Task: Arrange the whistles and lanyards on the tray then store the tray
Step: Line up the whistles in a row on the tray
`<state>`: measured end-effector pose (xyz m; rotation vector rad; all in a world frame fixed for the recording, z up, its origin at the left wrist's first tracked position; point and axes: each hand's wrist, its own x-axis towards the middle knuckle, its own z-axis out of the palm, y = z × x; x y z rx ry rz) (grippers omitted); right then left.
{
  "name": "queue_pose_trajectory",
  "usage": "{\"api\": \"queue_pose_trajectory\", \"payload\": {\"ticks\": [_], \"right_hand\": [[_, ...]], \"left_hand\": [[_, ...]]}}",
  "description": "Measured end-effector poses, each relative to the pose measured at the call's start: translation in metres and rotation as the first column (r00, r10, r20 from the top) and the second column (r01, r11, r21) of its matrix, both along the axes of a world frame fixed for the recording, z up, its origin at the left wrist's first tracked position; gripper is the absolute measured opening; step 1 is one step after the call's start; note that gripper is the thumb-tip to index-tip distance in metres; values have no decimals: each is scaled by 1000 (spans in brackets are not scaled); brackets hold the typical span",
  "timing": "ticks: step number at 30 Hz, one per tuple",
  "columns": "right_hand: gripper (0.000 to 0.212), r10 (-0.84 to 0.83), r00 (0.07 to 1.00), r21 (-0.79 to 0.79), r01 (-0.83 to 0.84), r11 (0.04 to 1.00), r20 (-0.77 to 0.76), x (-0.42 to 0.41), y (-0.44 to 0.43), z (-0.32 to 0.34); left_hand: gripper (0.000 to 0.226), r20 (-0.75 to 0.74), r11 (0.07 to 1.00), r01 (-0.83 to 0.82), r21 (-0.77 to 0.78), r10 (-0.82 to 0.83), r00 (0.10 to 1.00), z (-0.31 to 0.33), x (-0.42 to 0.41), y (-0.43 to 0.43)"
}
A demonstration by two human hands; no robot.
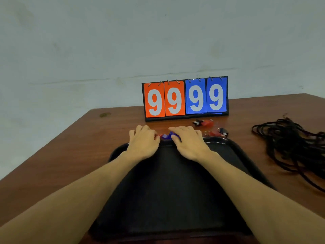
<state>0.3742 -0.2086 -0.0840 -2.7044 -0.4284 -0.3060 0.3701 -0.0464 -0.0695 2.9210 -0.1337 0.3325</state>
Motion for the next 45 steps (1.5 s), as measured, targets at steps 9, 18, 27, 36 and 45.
{"api": "queue_pose_trajectory", "payload": {"ticks": [9,18,27,36,45], "right_hand": [[34,75,993,87,-83,993,86,7,-2,-5],[26,20,992,114,-34,993,126,5,-3,1],[36,12,998,80,-18,997,69,-10,3,10],[28,108,994,116,-110,987,23,-43,42,33],[33,96,990,206,-73,976,-101,-63,60,12]], "left_hand": [[10,135,963,16,-268,22,991,-15,8,1],[23,151,897,117,-426,-57,987,-13,7,1],[28,300,936,105,-336,1,954,-10,-2,6],[12,137,909,140,-392,-92,986,19,-52,51],[20,60,907,104,-409,-88,994,7,-74,69]]}}
